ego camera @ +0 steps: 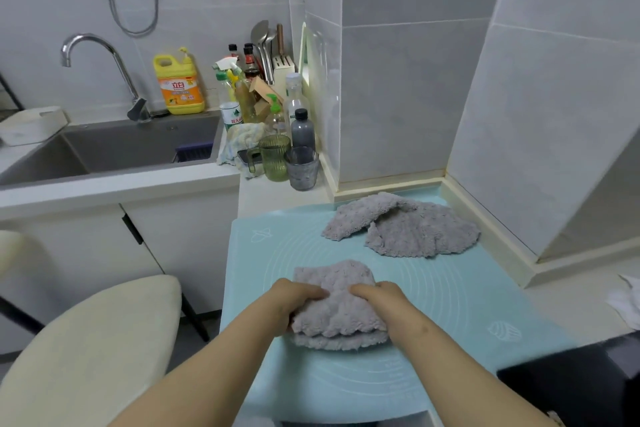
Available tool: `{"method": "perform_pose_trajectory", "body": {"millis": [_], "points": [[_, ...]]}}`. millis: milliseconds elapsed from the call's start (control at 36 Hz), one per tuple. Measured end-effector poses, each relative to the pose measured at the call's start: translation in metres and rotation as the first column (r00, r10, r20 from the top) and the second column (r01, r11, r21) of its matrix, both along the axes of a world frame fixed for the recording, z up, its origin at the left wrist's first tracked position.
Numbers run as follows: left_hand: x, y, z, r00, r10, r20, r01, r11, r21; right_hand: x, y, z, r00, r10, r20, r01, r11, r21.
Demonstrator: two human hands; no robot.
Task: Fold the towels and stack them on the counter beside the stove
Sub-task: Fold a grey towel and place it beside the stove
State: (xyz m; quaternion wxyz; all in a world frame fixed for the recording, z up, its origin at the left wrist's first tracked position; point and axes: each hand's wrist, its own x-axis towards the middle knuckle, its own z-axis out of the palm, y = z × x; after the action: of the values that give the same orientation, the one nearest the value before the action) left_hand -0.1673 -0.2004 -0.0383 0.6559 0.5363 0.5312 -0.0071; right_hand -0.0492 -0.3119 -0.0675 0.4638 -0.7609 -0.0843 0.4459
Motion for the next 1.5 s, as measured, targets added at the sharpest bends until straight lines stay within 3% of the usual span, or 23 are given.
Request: {"method": "perform_pose_trajectory", "body": {"millis": [56, 139, 250, 361, 528, 944, 1222, 1500], "points": [[-0.007, -0.006, 0.006, 0.997, 0.030, 0.069, -0.021, 0.990, -0.140, -0.002, -0.010, 0.003, 0.997, -0.026, -0.076, 0.030, 0.998, 0.050], [-0.014, -0.016, 0.014, 0.989, 0.029, 0.148, 0.006, 0.973, -0.231, -0.008, -0.027, 0.013, 0.974, -0.067, -0.215, 0.107, 0.978, 0.180], [-0.021, -0.033, 0.027, 0.974, 0.006, 0.225, 0.042, 0.978, -0.206, -0.020, -0.048, 0.024, 0.958, -0.099, -0.268, 0.177, 0.942, 0.284], [-0.029, -0.052, 0.036, 0.955, -0.054, 0.290, 0.043, 0.998, 0.046, -0.043, -0.077, 0.039, 0.949, -0.202, -0.244, 0.274, 0.909, 0.315], [-0.083, -0.107, 0.047, 0.928, -0.244, 0.282, 0.202, 0.965, 0.168, -0.102, -0.137, 0.058, 0.964, -0.225, -0.143, 0.263, 0.885, 0.383], [-0.211, -0.265, 0.040, 0.883, -0.196, 0.427, 0.258, 0.962, -0.092, -0.255, -0.309, 0.081, 0.939, -0.344, -0.029, 0.336, 0.891, 0.307], [-0.219, -0.399, 0.060, 0.791, -0.421, 0.444, 0.451, 0.892, 0.041, -0.301, -0.459, 0.092, 0.878, -0.467, 0.108, 0.417, 0.856, 0.305], [-0.221, -0.632, 0.068, 0.637, -0.600, 0.483, 0.656, 0.752, 0.068, -0.345, -0.693, 0.090, 0.682, -0.723, 0.115, 0.642, 0.666, 0.381]]}}
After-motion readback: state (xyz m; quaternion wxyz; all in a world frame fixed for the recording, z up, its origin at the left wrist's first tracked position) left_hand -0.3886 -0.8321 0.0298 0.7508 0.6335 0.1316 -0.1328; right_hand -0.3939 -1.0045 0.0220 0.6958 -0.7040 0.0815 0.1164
